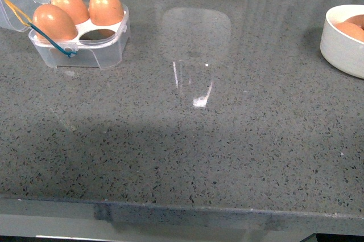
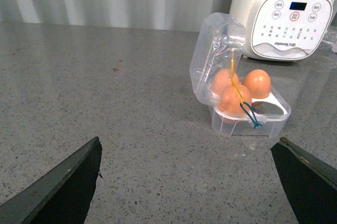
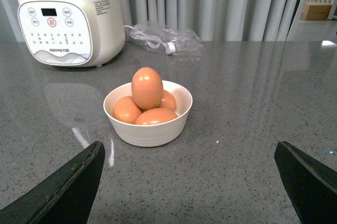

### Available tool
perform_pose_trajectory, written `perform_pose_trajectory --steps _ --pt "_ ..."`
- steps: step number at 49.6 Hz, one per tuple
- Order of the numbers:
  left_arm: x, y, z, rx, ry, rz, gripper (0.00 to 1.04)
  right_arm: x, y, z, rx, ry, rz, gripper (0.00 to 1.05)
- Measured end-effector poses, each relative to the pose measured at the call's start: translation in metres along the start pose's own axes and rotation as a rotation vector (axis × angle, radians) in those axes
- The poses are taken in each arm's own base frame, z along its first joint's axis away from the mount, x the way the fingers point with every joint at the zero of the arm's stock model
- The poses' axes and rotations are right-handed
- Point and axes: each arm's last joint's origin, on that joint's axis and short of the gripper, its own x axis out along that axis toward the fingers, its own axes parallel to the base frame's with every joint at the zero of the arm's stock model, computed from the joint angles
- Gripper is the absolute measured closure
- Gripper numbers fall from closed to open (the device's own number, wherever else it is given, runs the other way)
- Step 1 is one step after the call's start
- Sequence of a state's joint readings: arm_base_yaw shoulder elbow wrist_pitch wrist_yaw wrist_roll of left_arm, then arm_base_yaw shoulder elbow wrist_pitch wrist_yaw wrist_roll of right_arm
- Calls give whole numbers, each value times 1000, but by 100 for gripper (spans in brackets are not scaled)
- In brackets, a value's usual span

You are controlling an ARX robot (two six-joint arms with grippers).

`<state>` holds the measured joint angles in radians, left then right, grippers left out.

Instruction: Put egg into box

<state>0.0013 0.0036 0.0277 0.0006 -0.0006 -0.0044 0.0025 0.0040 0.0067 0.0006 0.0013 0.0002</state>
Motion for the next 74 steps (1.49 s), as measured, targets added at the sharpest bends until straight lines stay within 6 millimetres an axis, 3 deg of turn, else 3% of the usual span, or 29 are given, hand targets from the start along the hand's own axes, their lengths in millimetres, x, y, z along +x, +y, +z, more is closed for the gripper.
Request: perform_pose_trajectory --steps 53,59,65,74 --pt "0 0 0 0 0 0 7 0 0 0 0 1 -1 7" --pt "0 0 0 0 0 0 7 1 3 -2 59 217 -205 7" --pt "0 0 0 0 0 -1 7 8 6 0 63 245 -189 7" --pt "0 0 0 0 0 0 7 34 0 27 49 182 -125 7"
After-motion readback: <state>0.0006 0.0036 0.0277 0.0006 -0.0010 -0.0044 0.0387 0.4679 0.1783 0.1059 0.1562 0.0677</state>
